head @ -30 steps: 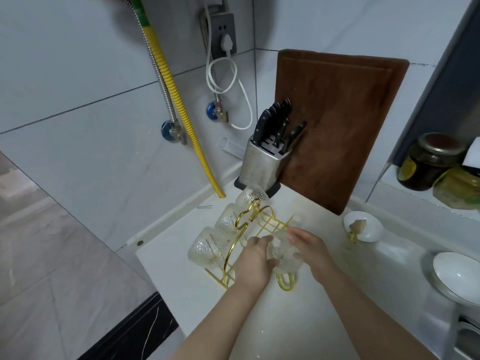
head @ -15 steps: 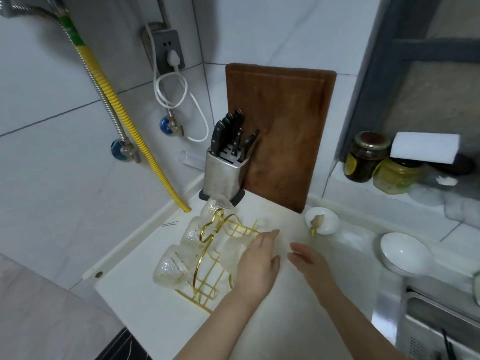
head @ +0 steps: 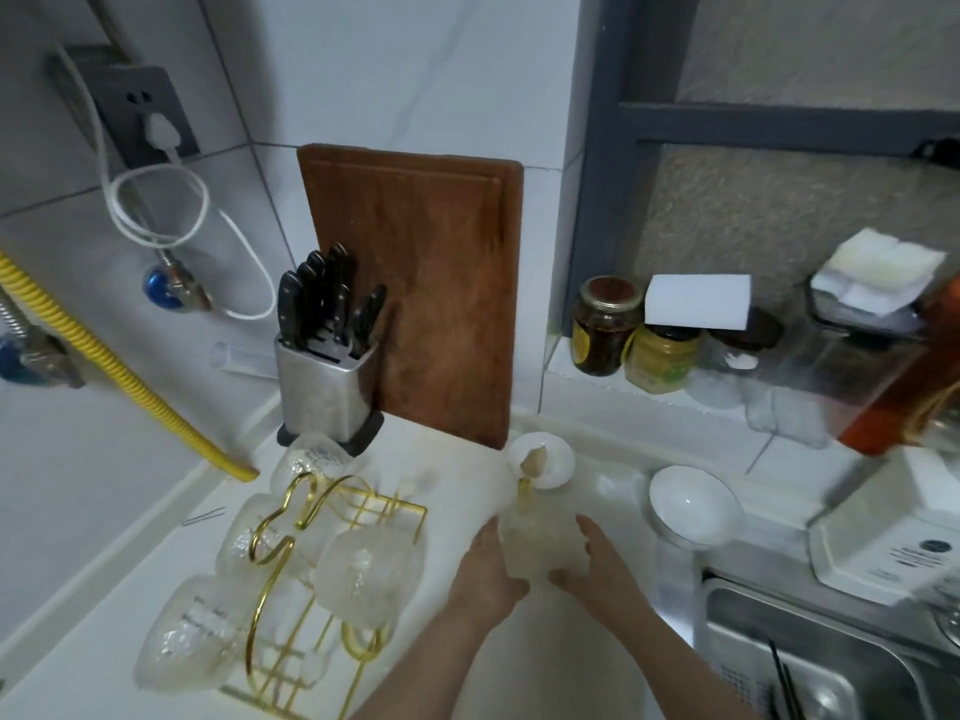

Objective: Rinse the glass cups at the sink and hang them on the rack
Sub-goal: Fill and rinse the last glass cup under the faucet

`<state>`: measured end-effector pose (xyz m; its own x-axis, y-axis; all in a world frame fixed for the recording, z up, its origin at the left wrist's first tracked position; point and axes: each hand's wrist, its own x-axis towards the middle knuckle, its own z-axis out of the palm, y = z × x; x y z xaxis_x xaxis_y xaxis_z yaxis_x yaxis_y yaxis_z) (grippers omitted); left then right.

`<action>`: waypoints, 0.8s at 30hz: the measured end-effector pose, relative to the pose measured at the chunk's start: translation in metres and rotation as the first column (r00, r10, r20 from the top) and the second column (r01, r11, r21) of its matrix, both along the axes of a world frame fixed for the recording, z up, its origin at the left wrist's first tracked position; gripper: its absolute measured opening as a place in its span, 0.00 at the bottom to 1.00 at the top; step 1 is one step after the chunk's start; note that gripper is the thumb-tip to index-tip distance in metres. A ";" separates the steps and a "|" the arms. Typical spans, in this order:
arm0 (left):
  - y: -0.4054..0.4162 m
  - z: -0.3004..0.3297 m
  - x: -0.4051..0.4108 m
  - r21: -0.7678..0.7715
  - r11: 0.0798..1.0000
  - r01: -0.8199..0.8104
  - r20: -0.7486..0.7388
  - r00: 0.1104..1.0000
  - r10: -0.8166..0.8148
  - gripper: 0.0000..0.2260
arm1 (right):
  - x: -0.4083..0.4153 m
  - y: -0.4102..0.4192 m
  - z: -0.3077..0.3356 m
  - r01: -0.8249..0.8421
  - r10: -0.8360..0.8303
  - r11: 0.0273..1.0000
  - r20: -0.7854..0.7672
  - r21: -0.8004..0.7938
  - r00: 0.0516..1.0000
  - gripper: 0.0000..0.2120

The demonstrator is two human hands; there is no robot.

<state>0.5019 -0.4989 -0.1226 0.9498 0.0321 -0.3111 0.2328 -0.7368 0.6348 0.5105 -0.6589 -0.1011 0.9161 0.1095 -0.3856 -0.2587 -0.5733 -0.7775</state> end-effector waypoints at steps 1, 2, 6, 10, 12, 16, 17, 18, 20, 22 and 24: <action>0.001 -0.005 0.004 0.013 1.000 0.010 0.001 1.000 -0.010 0.39 | 0.004 0.002 0.000 -0.036 0.036 0.999 0.003 -0.002 0.999 0.31; 0.002 -0.011 0.006 0.006 1.000 0.012 -0.014 1.000 -0.012 0.41 | 0.007 0.004 0.002 -0.072 0.072 0.997 0.007 0.009 0.997 0.27; 0.004 -0.015 0.007 -0.115 0.992 -0.043 -0.051 0.998 0.037 0.40 | 0.015 0.009 -0.005 -0.145 0.140 0.985 0.058 0.093 0.988 0.26; 0.002 -0.014 -0.004 -0.213 0.972 -0.102 -0.038 0.995 0.096 0.37 | -0.001 0.003 -0.008 -0.112 0.097 0.983 0.113 0.144 0.989 0.32; -0.004 -0.005 -0.015 -0.250 0.964 -0.093 -0.023 0.996 0.090 0.37 | -0.013 -0.003 -0.006 -0.076 0.058 0.983 0.116 0.165 0.992 0.32; -0.010 -0.024 -0.031 -0.257 0.966 -0.044 0.064 0.996 0.062 0.40 | -0.046 -0.021 0.009 -0.013 -0.021 0.970 0.136 0.245 0.991 0.32; -0.014 -0.016 -0.040 -0.248 0.968 -0.020 0.086 0.995 0.043 0.41 | -0.056 -0.026 0.011 -0.016 -0.031 0.966 0.175 0.259 0.984 0.32; -0.019 -0.006 -0.050 -0.255 0.967 0.005 0.107 0.994 0.023 0.41 | -0.068 -0.032 0.015 0.001 -0.048 0.965 0.174 0.262 0.984 0.32; -0.030 -0.001 -0.067 -0.254 0.966 0.041 0.140 0.990 -0.005 0.40 | -0.091 -0.046 0.019 0.018 -0.071 0.963 0.189 0.270 0.980 0.34; -0.042 0.018 -0.091 -0.235 0.968 0.093 0.185 0.982 -0.049 0.37 | -0.118 -0.059 0.029 -0.004 -0.064 0.958 0.226 0.288 0.972 0.35; -0.055 0.036 -0.116 -0.266 0.953 0.146 0.236 0.968 -0.082 0.35 | -0.147 -0.073 0.039 -0.011 -0.072 0.953 0.261 0.303 0.963 0.33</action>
